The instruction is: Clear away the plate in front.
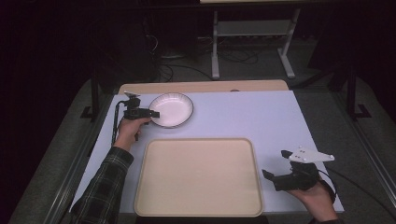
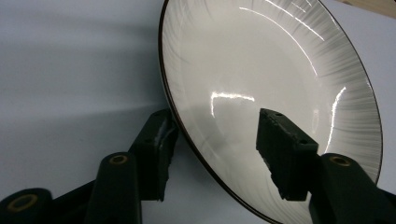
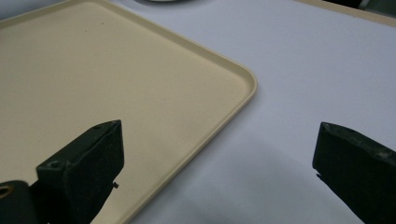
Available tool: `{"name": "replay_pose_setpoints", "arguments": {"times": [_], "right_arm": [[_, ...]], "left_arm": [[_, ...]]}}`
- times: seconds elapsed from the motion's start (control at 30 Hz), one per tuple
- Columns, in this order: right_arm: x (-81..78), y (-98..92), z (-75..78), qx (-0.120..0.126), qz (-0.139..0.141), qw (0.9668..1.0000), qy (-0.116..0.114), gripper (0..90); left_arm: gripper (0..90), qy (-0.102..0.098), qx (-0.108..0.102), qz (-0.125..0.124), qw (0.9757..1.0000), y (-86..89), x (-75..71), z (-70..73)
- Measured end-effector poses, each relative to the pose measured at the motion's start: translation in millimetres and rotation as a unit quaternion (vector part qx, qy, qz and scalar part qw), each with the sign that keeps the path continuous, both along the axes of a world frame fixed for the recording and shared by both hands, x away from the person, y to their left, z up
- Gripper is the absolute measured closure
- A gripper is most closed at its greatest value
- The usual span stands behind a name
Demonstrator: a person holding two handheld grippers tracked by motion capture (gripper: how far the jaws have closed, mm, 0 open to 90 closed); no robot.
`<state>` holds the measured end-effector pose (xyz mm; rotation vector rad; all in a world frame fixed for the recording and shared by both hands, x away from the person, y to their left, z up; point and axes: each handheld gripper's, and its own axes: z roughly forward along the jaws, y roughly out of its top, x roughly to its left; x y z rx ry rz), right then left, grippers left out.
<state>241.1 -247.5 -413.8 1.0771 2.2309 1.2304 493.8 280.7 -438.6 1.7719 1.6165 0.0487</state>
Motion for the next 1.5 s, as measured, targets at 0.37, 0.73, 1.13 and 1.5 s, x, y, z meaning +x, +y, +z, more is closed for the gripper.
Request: {"name": "replay_pose_setpoints", "arguments": {"times": [0.37, 0.73, 1.13, 1.5], "right_arm": [[0.3, -0.1, 0.1, 0.001, 0.0, 1.0, 0.0, 1.5], [0.7, 0.7, 0.5, 0.002, 0.0, 1.0, 0.0, 1.5], [1.8, 1.7, 0.5, 0.0, 0.003, 1.0, -0.002, 1.7], [1.7, 1.0, 1.0, 0.001, 0.001, 1.0, -0.003, 2.0]], "left_arm": [[58.3, 0.012, -0.013, 0.003, 0.9998, 3.0, 0.8, -3.6], [69.5, 0.013, -0.015, 0.015, 0.9997, 6.0, -0.1, -5.8], [69.4, 0.012, -0.013, 0.007, 0.9998, 5.7, -1.8, -5.8], [78.2, 0.018, -0.047, 0.037, 0.9981, 6.4, -0.9, -4.7]]}}
